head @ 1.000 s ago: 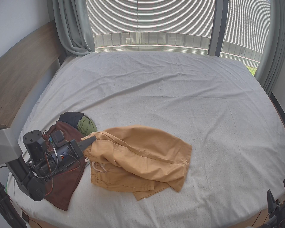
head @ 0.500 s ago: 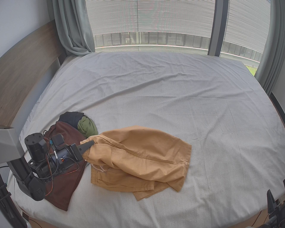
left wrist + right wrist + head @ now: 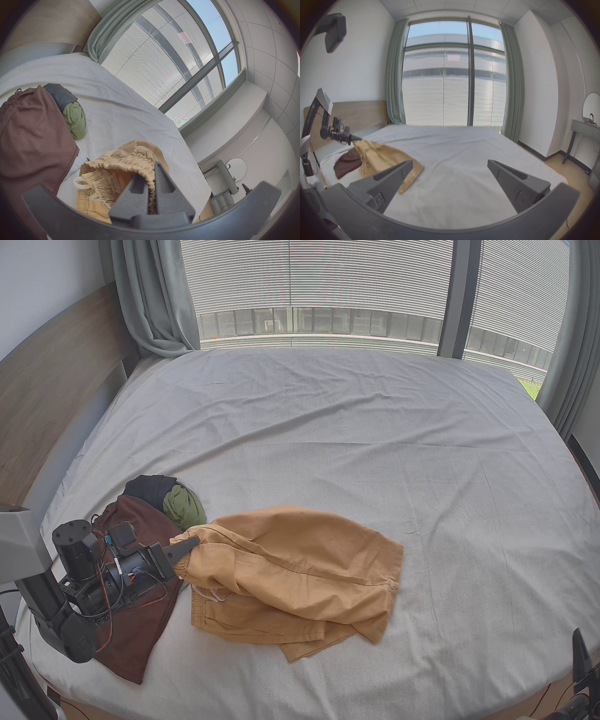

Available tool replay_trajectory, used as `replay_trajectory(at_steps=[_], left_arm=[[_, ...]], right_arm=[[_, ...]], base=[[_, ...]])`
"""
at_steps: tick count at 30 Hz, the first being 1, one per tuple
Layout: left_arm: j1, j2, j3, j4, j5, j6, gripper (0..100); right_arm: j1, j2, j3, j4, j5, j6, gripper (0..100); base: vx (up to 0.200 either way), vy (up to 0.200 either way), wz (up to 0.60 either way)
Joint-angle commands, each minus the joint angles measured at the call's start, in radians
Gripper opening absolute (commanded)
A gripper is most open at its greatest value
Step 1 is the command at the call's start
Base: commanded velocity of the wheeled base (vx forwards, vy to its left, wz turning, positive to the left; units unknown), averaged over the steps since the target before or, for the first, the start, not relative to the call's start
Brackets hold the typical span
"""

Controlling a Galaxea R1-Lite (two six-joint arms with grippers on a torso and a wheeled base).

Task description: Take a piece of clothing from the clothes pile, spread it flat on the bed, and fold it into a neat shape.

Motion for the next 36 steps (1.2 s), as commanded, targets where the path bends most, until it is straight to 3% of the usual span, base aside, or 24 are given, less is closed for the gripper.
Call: replay_trajectory(at_steps=[1, 3, 7, 11, 17, 24, 36], left_arm=[[-0.003, 0.000, 0.001, -0.001, 0.001, 0.000, 0], [-0.003, -0.003, 0.000, -0.001, -0.001, 0.000, 0], [-0.002, -0.005, -0.002, -0.001, -0.001, 0.000, 0], [0.000, -0.002, -0.005, -0.001, 0.001, 0.000, 0], [-0.005, 0.001, -0.005, -0.002, 0.001, 0.002, 0], [-0.005, 0.001, -0.008, -0.002, -0.001, 0.002, 0], [-0.003, 0.000, -0.011, -0.001, 0.001, 0.002, 0]], right_arm=[[0.014, 0.211, -0.179, -0.165, 0.002, -0.016, 100], [0.074, 0.302, -0.205, -0.104, 0.013, 0.030, 100], [0.112, 0.371, -0.200, -0.075, 0.077, 0.111, 100], [0.132, 0.472, -0.212, -0.083, 0.122, 0.123, 100], [0.163, 0.605, -0.245, -0.078, 0.227, 0.232, 100], [0.164, 0.820, -0.297, -0.095, 0.266, 0.304, 100], [0.163, 1.125, -0.364, -0.265, 0.338, 0.310, 100]], base=[[0.000, 0.000, 0.00], [0.000, 0.000, 0.00], [0.000, 0.000, 0.00], [0.000, 0.000, 0.00], [0.000, 0.000, 0.00], [0.000, 0.000, 0.00], [0.000, 0.000, 0.00]])
